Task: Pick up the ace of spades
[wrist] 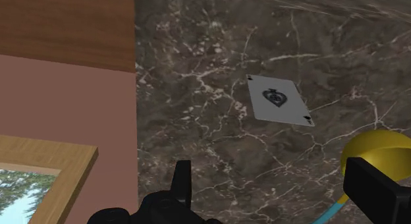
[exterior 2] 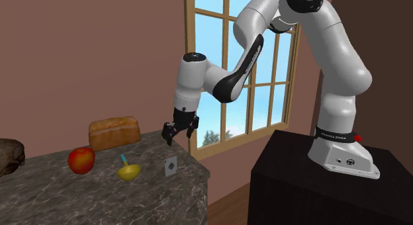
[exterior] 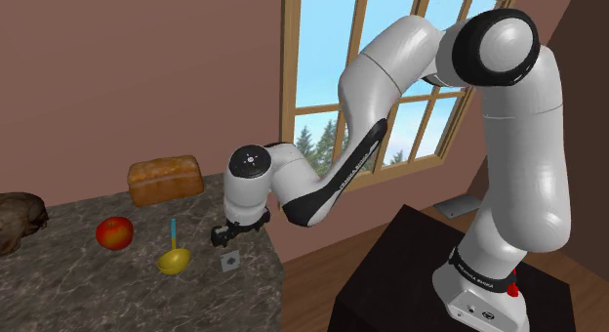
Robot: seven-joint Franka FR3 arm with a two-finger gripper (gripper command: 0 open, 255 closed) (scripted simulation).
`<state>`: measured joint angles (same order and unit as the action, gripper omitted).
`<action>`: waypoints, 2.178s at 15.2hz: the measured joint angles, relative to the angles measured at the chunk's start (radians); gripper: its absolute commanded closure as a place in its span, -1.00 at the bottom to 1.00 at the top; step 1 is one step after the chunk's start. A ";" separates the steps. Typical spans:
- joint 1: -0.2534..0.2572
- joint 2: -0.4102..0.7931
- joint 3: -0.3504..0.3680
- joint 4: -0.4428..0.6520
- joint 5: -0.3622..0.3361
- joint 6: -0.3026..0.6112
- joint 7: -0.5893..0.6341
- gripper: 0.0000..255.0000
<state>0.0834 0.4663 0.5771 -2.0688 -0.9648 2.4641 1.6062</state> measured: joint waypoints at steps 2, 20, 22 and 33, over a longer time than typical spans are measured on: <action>0.061 0.092 -0.038 0.094 -0.057 -0.031 0.052 -1.00; 0.133 0.227 -0.108 0.186 -0.159 -0.018 0.141 1.00; 0.133 0.226 -0.108 0.186 -0.159 -0.018 0.141 1.00; 0.088 0.123 -0.048 0.152 -0.063 -0.064 0.058 1.00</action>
<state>0.1717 0.5893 0.5292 -1.9172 -1.0282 2.3998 1.6644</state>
